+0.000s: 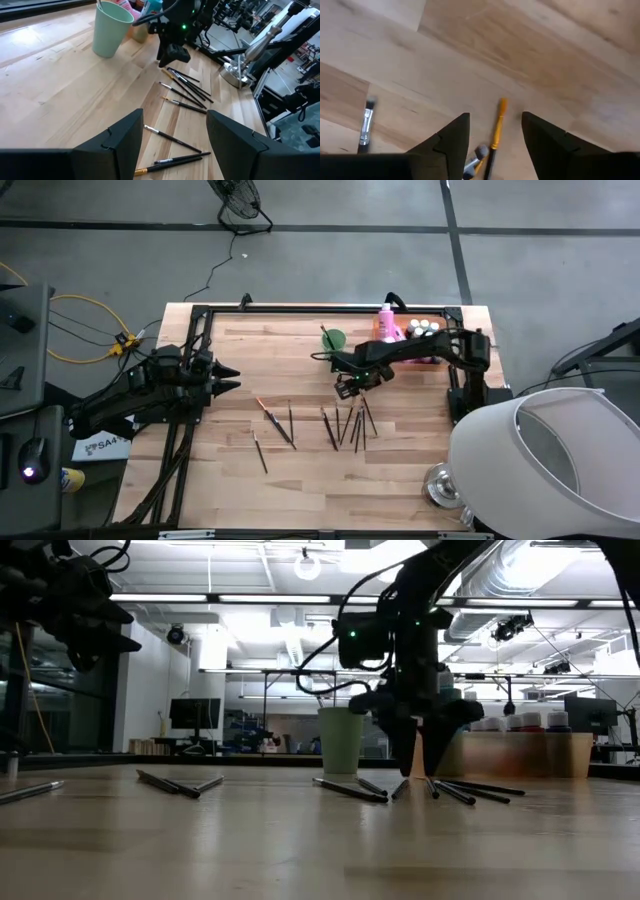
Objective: Pick & Place Paint Supplies
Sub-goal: Put the gold paintbrush into the green cup
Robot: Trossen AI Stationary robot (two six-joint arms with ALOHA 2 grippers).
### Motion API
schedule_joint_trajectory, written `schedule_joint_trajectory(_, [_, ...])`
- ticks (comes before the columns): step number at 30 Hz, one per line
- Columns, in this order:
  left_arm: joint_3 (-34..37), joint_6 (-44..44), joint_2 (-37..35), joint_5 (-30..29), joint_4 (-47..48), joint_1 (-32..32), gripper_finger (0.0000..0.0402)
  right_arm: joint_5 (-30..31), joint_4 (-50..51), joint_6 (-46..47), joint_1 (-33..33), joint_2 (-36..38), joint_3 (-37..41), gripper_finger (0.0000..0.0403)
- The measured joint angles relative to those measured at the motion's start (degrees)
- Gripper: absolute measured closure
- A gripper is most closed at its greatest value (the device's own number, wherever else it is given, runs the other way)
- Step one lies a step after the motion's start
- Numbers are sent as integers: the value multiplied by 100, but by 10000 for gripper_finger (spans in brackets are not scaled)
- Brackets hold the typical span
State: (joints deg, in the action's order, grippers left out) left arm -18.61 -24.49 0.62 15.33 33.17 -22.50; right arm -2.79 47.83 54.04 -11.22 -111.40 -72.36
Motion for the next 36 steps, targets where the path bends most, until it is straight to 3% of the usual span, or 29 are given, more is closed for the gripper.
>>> schedule_joint_trajectory(19, [-2, -2, 0, 4, 0, 1, 187, 533, -192, -313, 148, -144, 4, 280])
schedule_joint_trajectory(36, [-2, 0, 0, 15, -2, -1, 187, 617, -395, -315, 220, -152, 9, 362])
